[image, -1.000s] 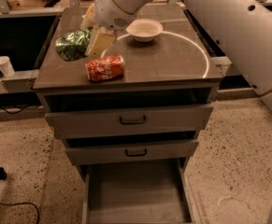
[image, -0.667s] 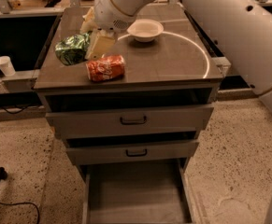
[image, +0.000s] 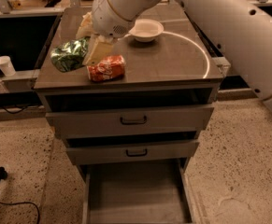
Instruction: Place green can into bottom drawer
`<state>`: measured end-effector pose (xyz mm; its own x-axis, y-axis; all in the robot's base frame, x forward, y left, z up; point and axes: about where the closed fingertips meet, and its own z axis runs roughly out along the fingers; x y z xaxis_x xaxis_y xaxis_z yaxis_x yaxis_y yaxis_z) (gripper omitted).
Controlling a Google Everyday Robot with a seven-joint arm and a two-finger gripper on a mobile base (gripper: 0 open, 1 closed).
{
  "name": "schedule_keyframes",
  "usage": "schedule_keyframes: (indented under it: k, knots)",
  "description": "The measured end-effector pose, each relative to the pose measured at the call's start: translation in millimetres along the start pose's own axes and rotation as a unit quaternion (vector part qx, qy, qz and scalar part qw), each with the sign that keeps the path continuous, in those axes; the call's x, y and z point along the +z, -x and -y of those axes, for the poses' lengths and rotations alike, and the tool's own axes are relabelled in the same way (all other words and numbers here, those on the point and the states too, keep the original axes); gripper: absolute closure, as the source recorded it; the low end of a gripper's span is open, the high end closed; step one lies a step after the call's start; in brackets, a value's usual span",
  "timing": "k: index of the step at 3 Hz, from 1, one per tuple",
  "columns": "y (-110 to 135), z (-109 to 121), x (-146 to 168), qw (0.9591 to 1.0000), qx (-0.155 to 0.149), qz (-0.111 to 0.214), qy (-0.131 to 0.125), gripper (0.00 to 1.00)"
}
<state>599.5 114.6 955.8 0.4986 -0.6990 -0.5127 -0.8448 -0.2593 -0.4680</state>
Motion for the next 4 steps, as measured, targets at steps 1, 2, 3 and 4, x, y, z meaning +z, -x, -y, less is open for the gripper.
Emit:
schedule_keyframes:
  k: [1, 2, 3, 4]
  knots:
    - [12, -46, 2, 0.9978, -0.053, 0.009, 0.038, 1.0]
    - [8, -100, 2, 0.9947, -0.072, 0.008, 0.073, 1.0]
    - [-19, -146, 18, 0.9946, -0.058, -0.002, 0.086, 1.0]
    - [-19, -146, 18, 0.9946, -0.058, -0.002, 0.086, 1.0]
